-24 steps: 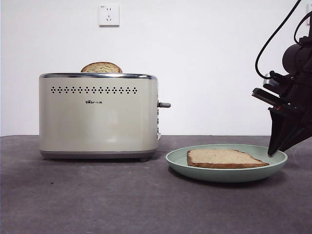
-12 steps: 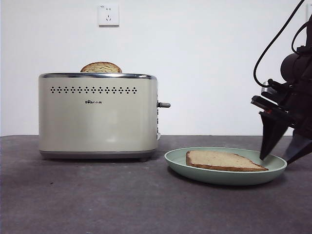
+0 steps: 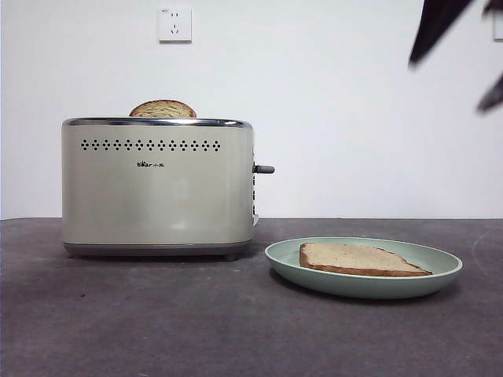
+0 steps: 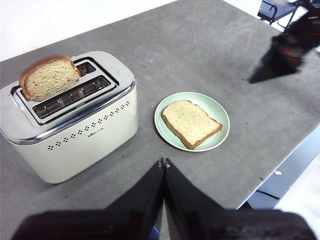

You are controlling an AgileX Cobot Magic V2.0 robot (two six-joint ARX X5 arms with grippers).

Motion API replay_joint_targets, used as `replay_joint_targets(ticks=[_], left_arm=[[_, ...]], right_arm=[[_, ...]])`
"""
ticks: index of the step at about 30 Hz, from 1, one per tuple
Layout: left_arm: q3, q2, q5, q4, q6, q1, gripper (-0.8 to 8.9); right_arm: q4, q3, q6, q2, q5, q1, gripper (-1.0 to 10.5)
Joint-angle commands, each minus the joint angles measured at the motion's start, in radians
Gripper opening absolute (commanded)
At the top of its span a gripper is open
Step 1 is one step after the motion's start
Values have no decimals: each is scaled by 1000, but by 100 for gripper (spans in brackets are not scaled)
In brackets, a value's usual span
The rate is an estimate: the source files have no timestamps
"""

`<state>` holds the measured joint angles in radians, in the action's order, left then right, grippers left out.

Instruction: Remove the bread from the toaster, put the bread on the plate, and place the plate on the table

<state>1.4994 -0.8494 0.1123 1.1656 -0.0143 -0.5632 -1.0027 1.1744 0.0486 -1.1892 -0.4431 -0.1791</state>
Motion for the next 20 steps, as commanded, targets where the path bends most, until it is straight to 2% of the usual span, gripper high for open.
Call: replay_joint_targets(ticks=[1, 5, 12, 20], left_arm=[[-4, 2, 2, -8, 10, -1, -9], [-4, 2, 2, 1, 10, -1, -9], [-4, 2, 2, 30, 10, -1, -9], [-4, 2, 1, 34, 11, -1, -8]], right_arm=[[-76, -2, 12, 106, -2, -68, 431], [-166, -2, -3, 228, -2, -140, 327], [-297, -2, -13, 361, -2, -220, -15], [-330, -2, -14, 387, -2, -224, -10]])
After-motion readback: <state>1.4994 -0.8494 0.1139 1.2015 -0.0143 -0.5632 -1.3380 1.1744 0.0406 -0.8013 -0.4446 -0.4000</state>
